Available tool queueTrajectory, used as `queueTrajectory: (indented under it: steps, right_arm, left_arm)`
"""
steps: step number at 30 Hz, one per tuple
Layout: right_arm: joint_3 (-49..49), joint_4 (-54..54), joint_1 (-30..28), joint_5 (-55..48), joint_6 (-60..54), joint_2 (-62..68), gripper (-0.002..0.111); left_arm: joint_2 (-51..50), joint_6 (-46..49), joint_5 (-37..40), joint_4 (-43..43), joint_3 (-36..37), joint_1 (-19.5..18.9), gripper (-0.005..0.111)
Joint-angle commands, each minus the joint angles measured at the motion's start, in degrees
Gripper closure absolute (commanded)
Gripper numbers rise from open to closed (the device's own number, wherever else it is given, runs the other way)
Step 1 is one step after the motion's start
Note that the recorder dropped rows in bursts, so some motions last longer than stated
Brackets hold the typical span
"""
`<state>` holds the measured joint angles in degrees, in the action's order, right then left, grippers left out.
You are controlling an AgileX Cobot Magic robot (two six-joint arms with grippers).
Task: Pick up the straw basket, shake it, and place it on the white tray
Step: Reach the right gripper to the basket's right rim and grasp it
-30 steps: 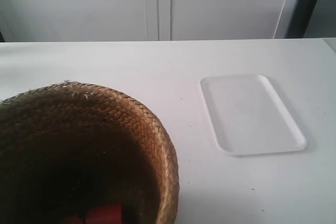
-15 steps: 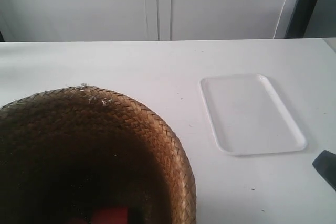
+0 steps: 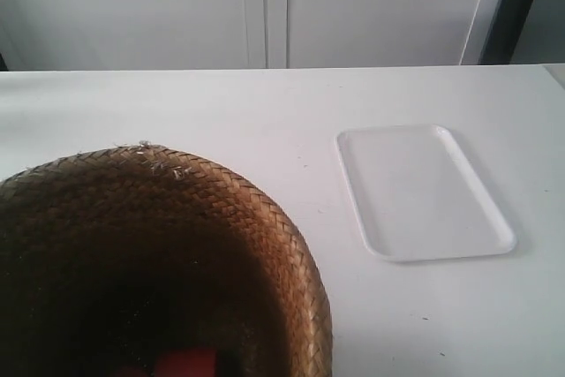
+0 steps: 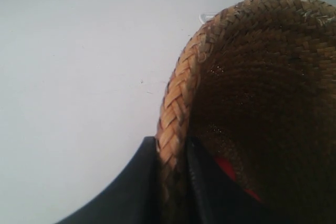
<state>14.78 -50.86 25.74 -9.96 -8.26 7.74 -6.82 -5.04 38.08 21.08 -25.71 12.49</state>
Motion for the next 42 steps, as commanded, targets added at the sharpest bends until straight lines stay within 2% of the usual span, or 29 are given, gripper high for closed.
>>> queueTrajectory:
  steps: [1, 3, 7, 9, 12, 16, 18, 23, 28, 36, 38, 42]
  right_arm:
    - [0.5, -0.4, 0.2, 3.1, -3.0, 1.3, 0.096]
    - [0.8, -6.2, 0.4, 1.1, 0.0, 2.4, 0.098]
    - [5.2, -10.6, 0.6, -10.4, -6.7, 10.3, 0.098]
    - [7.0, -14.2, 0.6, -13.8, -12.9, 15.7, 0.095]
    - [9.7, -17.7, 0.6, -16.9, -20.3, 24.4, 0.077]
    - [14.8, -20.4, 0.6, -25.0, -20.0, 33.1, 0.042]
    - [17.8, -22.3, 0.6, -30.7, -20.0, 36.3, 0.035]
    - [23.9, -22.4, 0.6, -37.2, -18.9, 42.5, 0.036]
    - [26.0, -20.5, 0.6, -43.5, -16.8, 48.8, 0.036]
    - [26.0, -6.0, 0.7, -38.7, -18.2, 52.5, 0.045]
    - [26.0, -6.0, 0.7, -35.9, -20.2, 52.5, 0.052]
    - [26.0, -6.3, 1.1, -32.2, -20.0, 52.5, 0.079]
  left_arm:
    - [-0.3, 0.8, -1.4, 1.2, 0.4, 0.3, 0.107]
    - [-0.3, 0.8, -1.2, 1.2, 0.4, 0.3, 0.107]
    - [-0.3, 1.0, -1.2, 1.9, 0.4, 0.3, 0.107]
    - [-0.3, 1.0, -1.2, 1.9, 0.4, 0.3, 0.107]
    - [-0.3, 1.2, -1.0, 1.9, 0.4, 0.3, 0.107]
    - [-0.3, 2.0, -0.8, 2.0, 0.4, 0.3, 0.107]
    - [-0.3, 2.0, -0.8, 2.0, 0.4, 0.3, 0.107]
    - [-0.3, 2.0, -0.7, 2.4, 0.4, 0.3, 0.107]
    - [-0.3, 2.2, -0.4, 2.9, 0.4, 0.3, 0.107]
    - [-0.3, 2.7, -0.5, 3.4, 0.4, 0.3, 0.107]
    - [-0.3, 3.8, -0.5, 4.2, 0.4, 0.3, 0.107]
    - [-0.3, 3.9, -0.6, 4.6, 0.4, 0.3, 0.107]
